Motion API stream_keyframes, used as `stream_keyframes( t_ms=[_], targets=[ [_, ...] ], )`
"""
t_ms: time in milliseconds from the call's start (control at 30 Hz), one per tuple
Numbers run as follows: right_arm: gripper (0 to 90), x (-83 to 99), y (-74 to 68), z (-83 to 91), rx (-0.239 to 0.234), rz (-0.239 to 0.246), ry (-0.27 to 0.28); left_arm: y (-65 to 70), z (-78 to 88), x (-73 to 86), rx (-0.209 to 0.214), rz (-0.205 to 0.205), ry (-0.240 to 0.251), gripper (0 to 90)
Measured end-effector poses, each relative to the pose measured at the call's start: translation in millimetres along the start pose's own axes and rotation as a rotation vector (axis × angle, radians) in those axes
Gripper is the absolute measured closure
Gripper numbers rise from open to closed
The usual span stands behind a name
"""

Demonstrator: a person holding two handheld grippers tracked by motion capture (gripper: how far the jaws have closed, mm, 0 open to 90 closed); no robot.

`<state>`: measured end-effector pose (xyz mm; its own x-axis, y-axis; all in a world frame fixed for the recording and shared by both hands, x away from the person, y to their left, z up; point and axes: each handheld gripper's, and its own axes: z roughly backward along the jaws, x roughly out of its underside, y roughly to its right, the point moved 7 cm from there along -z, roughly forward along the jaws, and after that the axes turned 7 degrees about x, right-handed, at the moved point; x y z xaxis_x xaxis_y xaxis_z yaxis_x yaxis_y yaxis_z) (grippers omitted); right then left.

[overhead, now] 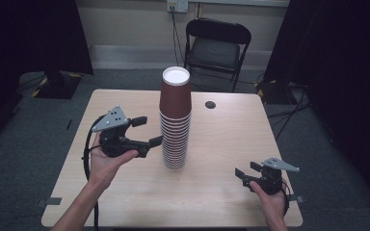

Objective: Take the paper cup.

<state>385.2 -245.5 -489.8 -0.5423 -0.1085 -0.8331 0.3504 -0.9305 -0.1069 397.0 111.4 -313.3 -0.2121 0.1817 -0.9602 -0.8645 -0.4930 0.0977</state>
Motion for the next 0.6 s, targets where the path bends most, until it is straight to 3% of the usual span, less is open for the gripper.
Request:
stream_keyframes(
  t_ms=[367,600],
  targets=[
    [26.1,-0.4,-2.2,-0.6,-0.011,0.002,0.004,-7.6,-7.8,-32.4,0.011,0.017,0.041,15.6],
    [26.1,-0.3,-3.8,-1.4,-0.015,0.003,0.003,-8.6,-12.9,-51.7,0.012,-0.006,0.055,15.6]
  ],
)
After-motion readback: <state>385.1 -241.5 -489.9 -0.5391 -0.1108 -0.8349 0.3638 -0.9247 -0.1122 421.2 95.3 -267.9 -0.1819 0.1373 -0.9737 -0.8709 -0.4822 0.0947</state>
